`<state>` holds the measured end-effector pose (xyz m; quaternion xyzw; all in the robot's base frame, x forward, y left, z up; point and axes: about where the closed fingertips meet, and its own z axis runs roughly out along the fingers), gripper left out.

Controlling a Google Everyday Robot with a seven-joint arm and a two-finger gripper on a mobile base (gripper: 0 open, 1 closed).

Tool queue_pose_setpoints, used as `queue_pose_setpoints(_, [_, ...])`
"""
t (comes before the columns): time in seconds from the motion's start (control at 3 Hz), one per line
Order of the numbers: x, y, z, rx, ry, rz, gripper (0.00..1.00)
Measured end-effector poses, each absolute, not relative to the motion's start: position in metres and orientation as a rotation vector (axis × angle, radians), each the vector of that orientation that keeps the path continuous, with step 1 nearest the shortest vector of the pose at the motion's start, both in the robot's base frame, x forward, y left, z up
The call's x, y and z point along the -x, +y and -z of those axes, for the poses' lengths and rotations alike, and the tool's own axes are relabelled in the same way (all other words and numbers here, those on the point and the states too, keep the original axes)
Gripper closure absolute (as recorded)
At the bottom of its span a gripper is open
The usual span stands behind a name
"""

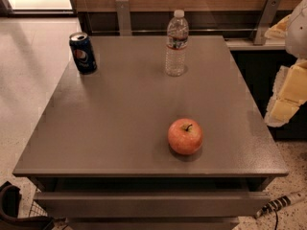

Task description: Knock pepsi can over

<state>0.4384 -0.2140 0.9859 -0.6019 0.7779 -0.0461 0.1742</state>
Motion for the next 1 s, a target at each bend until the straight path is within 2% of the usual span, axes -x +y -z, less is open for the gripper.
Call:
queue_pose_setpoints(0.67, [-0.449, -0.206, -0.985, 1.676, 2.171, 0.109, 0.00])
queue_pose_setpoints(1.0, [-0.477, -0.180, -0.984, 1.581, 2.110, 0.031, 0.00])
